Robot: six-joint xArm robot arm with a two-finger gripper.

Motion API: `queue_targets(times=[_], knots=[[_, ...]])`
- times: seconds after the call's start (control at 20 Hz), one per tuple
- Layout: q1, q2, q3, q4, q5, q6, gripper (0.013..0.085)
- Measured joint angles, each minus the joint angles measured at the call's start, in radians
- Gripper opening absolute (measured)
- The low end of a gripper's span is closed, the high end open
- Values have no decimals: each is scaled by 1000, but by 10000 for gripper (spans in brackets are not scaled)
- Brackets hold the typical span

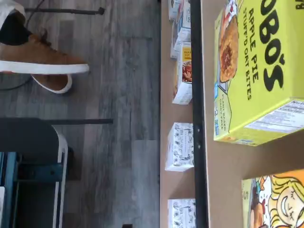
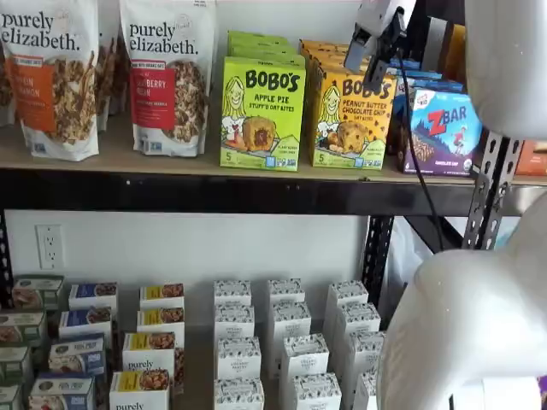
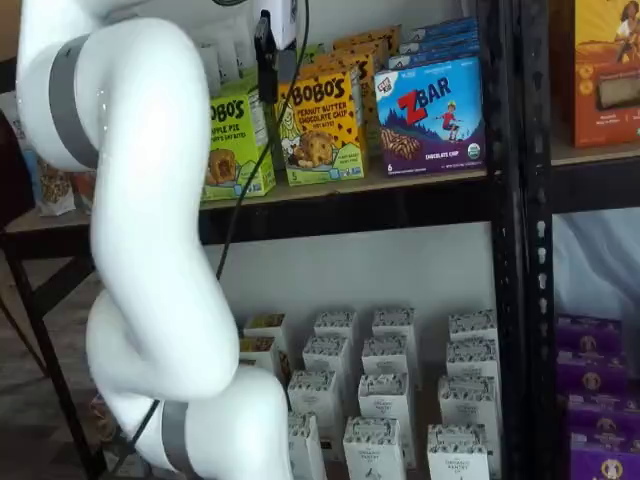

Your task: Pick up the orange box on the top shelf, the fifth box from the left

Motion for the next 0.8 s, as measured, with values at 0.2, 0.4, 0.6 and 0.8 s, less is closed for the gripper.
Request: queue_targets(times=[0.2,0.4,0.6,0.8], knots=[[-6,-36,39,28,-85,1,850],[-3,-34,26,27,-99,6,850],[10,-35,29,-5,-143,7,850],[17,-21,23,-37,-178,3,850]])
